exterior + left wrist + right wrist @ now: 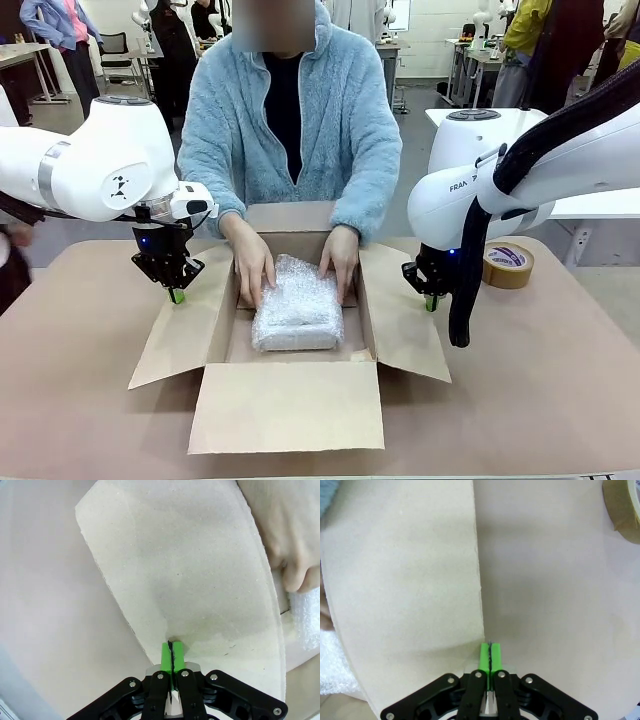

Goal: Wrap the clocks to prevent damage.
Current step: Once the human has placed the objects inside and stepped back, release both hands from the side flaps of the Package Box.

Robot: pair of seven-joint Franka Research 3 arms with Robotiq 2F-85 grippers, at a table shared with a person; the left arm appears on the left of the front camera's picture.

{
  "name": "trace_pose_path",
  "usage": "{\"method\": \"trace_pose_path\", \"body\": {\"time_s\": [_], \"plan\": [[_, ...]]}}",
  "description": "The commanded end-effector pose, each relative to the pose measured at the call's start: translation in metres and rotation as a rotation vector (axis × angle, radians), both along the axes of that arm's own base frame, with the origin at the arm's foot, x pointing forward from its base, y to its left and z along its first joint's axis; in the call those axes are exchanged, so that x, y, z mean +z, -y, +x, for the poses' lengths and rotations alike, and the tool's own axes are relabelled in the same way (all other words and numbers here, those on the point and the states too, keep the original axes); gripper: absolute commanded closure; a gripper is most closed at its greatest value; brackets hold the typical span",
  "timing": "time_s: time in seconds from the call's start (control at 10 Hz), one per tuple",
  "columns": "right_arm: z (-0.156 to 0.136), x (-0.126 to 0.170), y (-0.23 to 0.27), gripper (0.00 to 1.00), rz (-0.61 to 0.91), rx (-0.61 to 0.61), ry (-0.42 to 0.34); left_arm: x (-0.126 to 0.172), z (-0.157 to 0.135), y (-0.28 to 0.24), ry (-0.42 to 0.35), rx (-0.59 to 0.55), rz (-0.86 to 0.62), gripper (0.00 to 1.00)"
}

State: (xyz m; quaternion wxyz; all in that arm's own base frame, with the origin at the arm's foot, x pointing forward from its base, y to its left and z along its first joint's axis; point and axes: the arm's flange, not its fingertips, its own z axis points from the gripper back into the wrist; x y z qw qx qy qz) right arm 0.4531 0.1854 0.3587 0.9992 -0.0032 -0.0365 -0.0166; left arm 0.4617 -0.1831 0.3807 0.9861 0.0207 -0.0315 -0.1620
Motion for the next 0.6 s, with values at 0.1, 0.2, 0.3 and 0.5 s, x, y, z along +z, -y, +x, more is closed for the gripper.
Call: {"method": "trace_pose_path", "body": {"time_s": [0.1,0.2,0.3,0.5], "plan": [[-0.0014,-0.0005,-0.0009,0.99,-0.005,-0.014,0.009,-0.0002,-0.0002,-0.0005,0.006,0.004,0.005,1.0],[-0.0014,-0.0005,-0.0009,0.99,-0.005,-0.014,0.009,-0.0002,-0.0002,-0.0005,0.006,0.004,0.005,1.0],[-0.0014,-0.0005,-0.0009,0.99,-0.005,-0.014,0.009,-0.0002,-0.0002,-0.0005,0.006,0.004,0.005,1.0],[-0.0014,-0.0005,-0.0009,0.99,-0.005,-0.014,0.009,-0.0002,-0.0002,-0.0005,0.006,0.004,0.005,1.0]]}}
